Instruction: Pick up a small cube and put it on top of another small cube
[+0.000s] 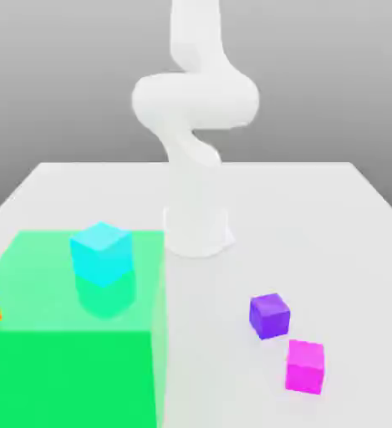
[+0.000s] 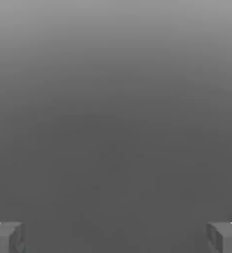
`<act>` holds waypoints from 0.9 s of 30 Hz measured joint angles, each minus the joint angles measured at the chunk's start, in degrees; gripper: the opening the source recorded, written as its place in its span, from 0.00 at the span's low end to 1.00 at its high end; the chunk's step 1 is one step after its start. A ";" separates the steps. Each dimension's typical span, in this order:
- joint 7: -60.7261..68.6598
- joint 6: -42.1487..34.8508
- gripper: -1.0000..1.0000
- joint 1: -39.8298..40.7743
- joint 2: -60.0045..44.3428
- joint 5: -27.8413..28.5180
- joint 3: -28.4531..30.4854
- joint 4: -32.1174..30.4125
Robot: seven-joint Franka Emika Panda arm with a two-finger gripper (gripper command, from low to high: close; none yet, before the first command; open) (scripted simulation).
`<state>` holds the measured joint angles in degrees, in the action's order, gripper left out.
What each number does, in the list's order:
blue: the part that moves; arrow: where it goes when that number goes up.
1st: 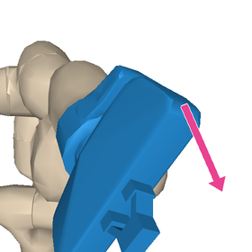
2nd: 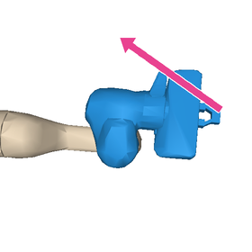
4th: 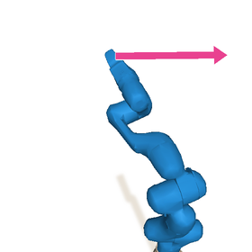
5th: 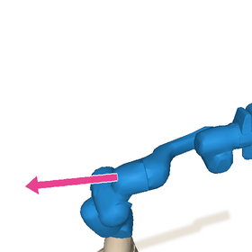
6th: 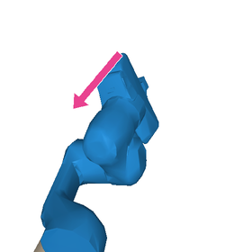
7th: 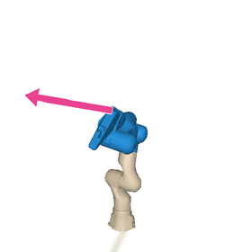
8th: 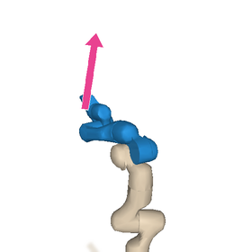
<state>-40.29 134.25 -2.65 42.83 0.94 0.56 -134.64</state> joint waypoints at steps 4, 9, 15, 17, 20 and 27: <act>9.32 4.07 0.50 -4.17 -4.96 1.31 1.01 -4.71; 20.72 8.96 0.50 -9.17 -10.91 2.67 2.59 -10.38; 34.66 14.83 0.50 -15.00 -18.03 3.92 4.70 -17.16; 39.29 16.77 0.50 -17.09 -20.39 4.36 5.61 -19.42; 46.55 19.73 0.50 -19.88 -23.96 4.63 6.61 -22.81; 64.24 26.65 0.50 -26.31 -32.32 4.21 8.63 -30.75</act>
<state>23.95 160.91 -28.96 10.51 5.15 9.19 -165.39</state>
